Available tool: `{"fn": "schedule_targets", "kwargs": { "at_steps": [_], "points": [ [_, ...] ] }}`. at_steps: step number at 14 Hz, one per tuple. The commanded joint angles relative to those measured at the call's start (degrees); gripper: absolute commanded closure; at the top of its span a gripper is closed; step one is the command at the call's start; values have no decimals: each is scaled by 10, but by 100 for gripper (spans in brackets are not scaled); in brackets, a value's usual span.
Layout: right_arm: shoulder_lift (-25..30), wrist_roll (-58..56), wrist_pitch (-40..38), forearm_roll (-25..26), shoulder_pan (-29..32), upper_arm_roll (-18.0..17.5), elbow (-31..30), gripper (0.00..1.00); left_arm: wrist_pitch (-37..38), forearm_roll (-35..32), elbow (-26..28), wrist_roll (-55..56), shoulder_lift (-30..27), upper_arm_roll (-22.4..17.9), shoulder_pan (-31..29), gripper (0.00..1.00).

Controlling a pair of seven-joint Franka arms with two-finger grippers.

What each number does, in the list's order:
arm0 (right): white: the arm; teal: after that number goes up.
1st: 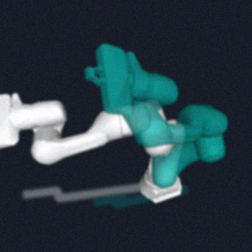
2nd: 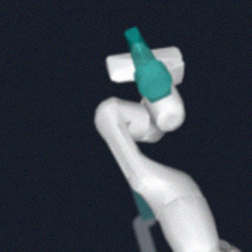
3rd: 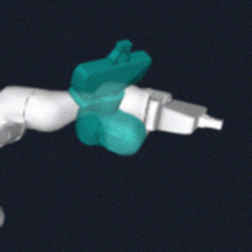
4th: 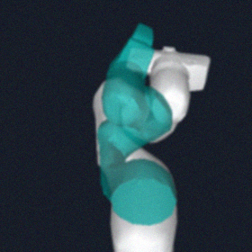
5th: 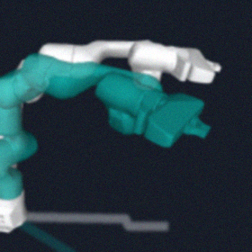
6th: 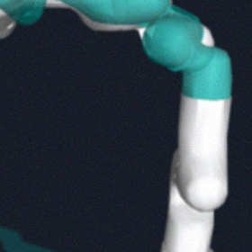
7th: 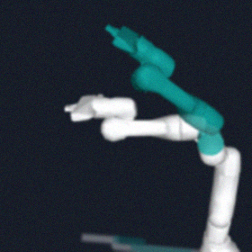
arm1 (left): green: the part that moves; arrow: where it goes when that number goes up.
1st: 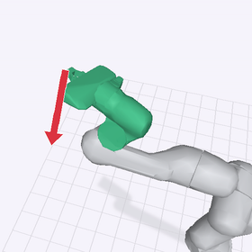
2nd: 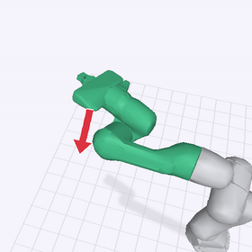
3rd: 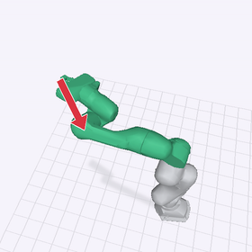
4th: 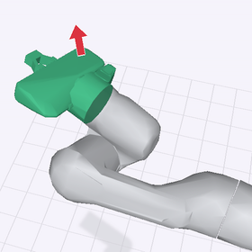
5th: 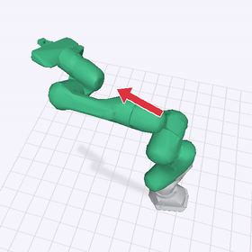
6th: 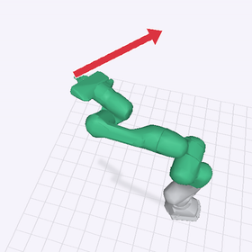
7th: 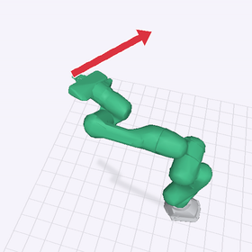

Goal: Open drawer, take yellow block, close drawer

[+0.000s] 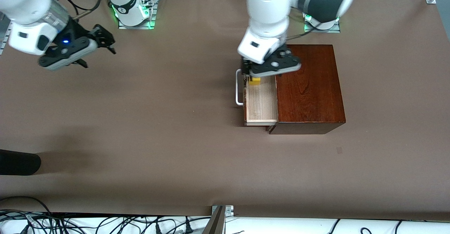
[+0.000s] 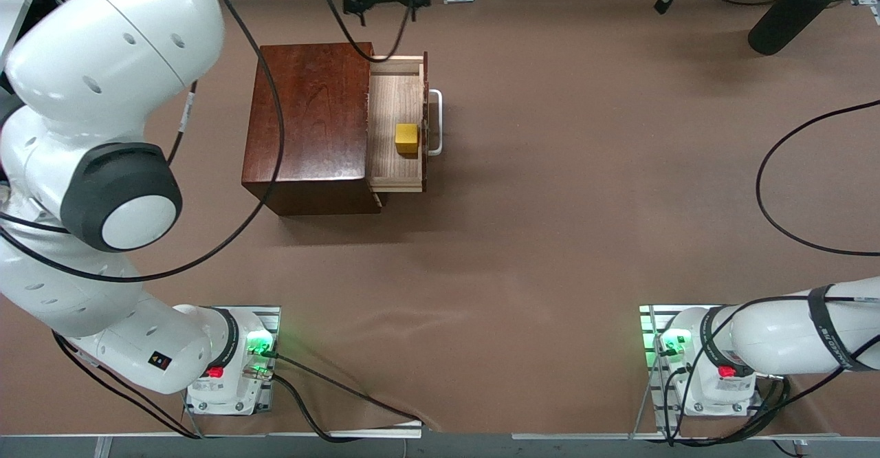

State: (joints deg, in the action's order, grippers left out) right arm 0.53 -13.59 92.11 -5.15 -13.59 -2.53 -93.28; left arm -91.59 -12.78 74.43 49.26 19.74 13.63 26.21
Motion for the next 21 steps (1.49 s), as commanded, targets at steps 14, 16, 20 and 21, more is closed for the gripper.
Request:
{"fn": "schedule_targets", "kwargs": {
  "at_steps": [14,16,20,21],
  "points": [
    [-256,3,214,21,-317,4,107,0,-41,150,228,-537,-193,-119,-217,0],
    [-314,2,214,72,-363,4,171,0,-49,150,235,-568,-190,-163,-215,0],
    [-404,-4,240,127,-400,4,222,0,-35,139,223,-578,-176,-164,-223,0],
    [-418,-1,249,142,-411,4,227,0,-37,138,223,-578,-175,-165,-223,0]
  ]
}}
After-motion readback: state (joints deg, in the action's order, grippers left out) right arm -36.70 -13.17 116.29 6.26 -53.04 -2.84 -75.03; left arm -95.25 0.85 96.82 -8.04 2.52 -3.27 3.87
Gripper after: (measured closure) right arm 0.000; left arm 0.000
